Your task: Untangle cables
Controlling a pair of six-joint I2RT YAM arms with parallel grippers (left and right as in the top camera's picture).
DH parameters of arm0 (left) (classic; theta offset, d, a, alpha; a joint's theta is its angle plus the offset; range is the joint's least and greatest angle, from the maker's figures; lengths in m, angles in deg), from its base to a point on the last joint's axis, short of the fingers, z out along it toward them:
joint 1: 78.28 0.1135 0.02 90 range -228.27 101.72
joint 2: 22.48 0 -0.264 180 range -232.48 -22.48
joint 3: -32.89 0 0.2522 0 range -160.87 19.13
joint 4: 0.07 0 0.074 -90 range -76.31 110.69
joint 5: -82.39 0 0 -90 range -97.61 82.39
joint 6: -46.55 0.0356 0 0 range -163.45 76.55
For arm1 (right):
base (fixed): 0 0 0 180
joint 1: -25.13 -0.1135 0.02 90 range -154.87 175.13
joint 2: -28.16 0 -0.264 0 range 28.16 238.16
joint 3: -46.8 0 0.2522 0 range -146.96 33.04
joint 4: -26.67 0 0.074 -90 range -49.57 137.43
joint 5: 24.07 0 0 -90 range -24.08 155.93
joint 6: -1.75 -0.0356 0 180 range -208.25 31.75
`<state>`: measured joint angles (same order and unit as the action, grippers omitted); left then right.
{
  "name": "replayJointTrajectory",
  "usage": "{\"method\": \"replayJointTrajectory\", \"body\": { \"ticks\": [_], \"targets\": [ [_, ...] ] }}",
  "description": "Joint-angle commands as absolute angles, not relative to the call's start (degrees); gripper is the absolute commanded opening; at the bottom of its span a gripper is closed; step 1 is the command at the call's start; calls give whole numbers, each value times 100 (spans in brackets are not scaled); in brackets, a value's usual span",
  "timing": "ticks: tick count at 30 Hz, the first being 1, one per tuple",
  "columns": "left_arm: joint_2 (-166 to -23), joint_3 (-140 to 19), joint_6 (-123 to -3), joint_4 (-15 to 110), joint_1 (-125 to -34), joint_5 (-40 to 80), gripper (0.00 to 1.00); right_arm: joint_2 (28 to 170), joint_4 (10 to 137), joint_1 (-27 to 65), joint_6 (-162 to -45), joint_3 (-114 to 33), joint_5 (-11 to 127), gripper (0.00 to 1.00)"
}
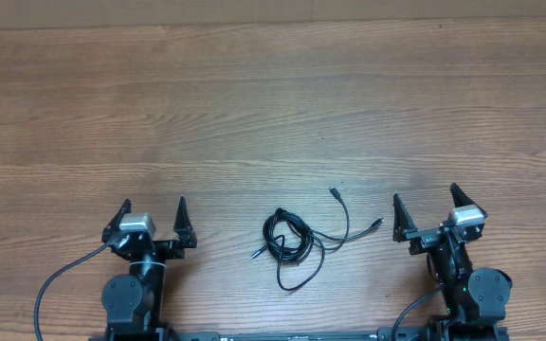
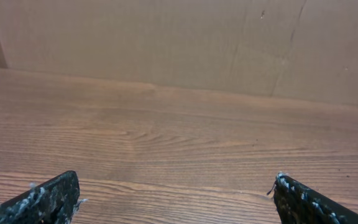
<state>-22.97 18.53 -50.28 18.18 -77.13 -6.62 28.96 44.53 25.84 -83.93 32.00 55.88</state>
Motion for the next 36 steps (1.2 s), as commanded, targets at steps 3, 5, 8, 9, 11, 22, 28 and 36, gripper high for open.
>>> {"method": "replayJointTrajectory", "body": {
  "ticks": [3,5,8,9,11,22,28,36],
  "targets": [
    [-2277,1886,-4901,1814,-7695,-697,99,2833,4433,2584,-8385,3259,5643,100],
    [-2277,1886,-4899,1814,-7695,-697,99,2833,4433,2584,-8385,3259,5643,100],
    [-2277,1886,-4901,1816,-7695,-697,99,2833,4433,2584,-8385,3259,5643,100],
    [-2277,1886,-4901,1816,-7695,-697,100,2833,4433,2584,-8385,3259,5643,100],
    [-2277,1886,-4901,1814,-7695,-697,99,2833,4433,2584,-8385,3259,5643,100],
    [-2277,1886,-4901,1816,-7695,-697,99,2833,4433,2584,-8385,3259,5643,100],
    [-2277,1886,-4901,1816,-7695,-694,99,2833,4433,2584,-8385,3259,5643,100],
    [-2277,1886,-4923,1816,-7695,-694,99,2833,4433,2584,-8385,3259,5643,100]
  ]
}}
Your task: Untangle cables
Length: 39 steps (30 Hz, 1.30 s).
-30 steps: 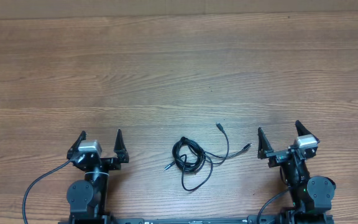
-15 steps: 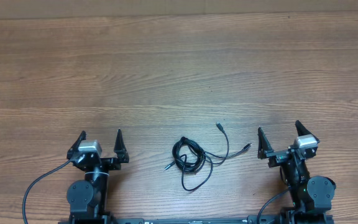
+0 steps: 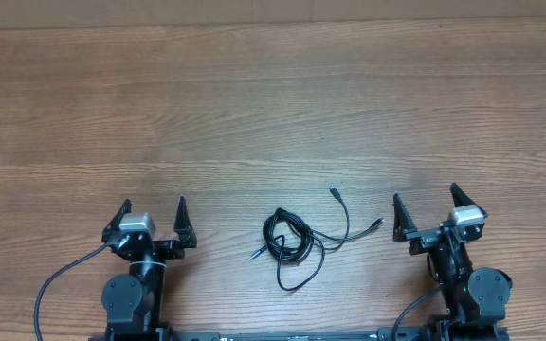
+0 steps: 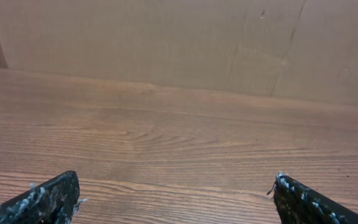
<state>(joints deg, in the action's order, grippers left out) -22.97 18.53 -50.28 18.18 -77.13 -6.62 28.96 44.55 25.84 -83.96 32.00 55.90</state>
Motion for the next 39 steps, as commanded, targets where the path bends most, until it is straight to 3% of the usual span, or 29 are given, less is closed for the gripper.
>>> {"method": "replayJointTrajectory", "body": {
  "ticks": [1,26,39],
  "targets": [
    [-2277,1886,-4923,1816,-7695,-692,99,2833,4433,2584,-8385,3259,5643,100],
    [-2277,1407,-4991,1875,-7697,-4,99,2833,4433,2584,-8385,3259,5643,100],
    [-2931,155,-4987,2937,-7697,151,99,2833,4433,2584,-8385,3259,5643,100]
  ]
}}
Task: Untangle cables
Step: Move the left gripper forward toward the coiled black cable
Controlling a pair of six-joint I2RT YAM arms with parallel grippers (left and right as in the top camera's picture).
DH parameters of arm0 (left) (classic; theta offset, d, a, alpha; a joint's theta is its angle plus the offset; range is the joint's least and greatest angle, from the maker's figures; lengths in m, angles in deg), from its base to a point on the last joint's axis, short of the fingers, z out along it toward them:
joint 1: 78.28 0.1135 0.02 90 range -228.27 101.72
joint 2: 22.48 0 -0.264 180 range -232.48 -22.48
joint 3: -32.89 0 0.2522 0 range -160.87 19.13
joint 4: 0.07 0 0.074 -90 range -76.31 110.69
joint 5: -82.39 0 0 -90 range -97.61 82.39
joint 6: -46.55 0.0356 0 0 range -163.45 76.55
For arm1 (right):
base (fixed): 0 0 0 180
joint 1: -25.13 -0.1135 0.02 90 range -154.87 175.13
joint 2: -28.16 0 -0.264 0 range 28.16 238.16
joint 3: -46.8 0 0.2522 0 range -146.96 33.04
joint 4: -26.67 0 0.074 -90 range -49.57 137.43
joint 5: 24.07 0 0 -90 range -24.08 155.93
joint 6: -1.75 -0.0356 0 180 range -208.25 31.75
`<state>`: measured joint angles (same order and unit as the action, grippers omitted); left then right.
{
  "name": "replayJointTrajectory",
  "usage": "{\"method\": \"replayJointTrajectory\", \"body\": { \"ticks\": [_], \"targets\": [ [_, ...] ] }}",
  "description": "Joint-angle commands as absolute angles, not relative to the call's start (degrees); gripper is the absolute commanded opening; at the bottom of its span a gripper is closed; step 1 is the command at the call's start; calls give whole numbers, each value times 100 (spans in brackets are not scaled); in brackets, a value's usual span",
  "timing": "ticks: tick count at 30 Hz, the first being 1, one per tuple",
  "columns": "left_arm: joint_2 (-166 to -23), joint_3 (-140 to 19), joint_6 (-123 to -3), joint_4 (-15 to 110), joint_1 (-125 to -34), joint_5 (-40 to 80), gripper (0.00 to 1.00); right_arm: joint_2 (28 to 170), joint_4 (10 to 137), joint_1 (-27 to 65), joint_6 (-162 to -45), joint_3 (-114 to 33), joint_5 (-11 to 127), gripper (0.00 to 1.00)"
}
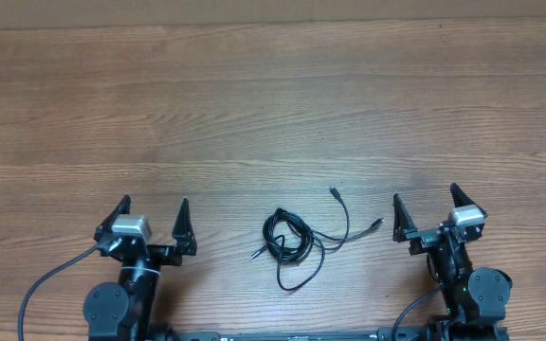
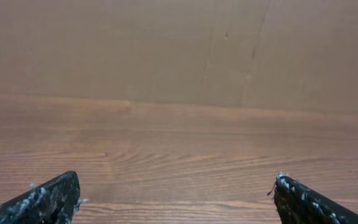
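Note:
A tangle of thin black cables [image 1: 292, 242] lies on the wooden table near the front edge, midway between the arms, with loose plug ends [image 1: 334, 192] trailing to the right. My left gripper [image 1: 151, 206] stands open at the front left, well left of the tangle. In the left wrist view its two black fingertips [image 2: 48, 196] frame bare wood, and the cables are out of that view. My right gripper [image 1: 425, 201] stands open at the front right, a short way right of the plug ends.
The wooden table [image 1: 273, 104] stretches far behind the cables. A brown cardboard wall [image 2: 179, 50] rises at the table's far edge in the left wrist view. Black arm bases and their leads sit along the front edge.
My left arm has shifted slightly left and tilted, so its wrist view now shows more of the back wall. The cables and the right arm are unchanged.
At both earlier moments the two grippers stood open at the front corners with the cable tangle untouched between them. Now only the left arm has moved a little; the tangle lies as before.

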<state>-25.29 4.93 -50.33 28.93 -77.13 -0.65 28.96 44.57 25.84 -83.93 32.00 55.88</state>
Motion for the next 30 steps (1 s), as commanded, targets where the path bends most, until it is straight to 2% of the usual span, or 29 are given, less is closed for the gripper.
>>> {"method": "replayJointTrajectory", "body": {
  "ticks": [1,6,10,18,30],
  "targets": [
    [-3088,83,-4989,2935,-7697,261,99,2833,4433,2584,-8385,3259,5643,100],
    [-4229,-538,-4989,3114,-7697,1137,100,2833,4433,2584,-8385,3259,5643,100],
    [-5228,-1288,-4989,3881,-7700,1688,100,2833,4433,2584,-8385,3259,5643,100],
    [-6716,-2459,-4987,5241,-8028,1793,100,2833,4433,2584,-8385,3259,5643,100],
    [-7525,-2573,-4989,5120,-9411,1780,99,2833,4433,2584,-8385,3259,5643,100]
  ]
}}
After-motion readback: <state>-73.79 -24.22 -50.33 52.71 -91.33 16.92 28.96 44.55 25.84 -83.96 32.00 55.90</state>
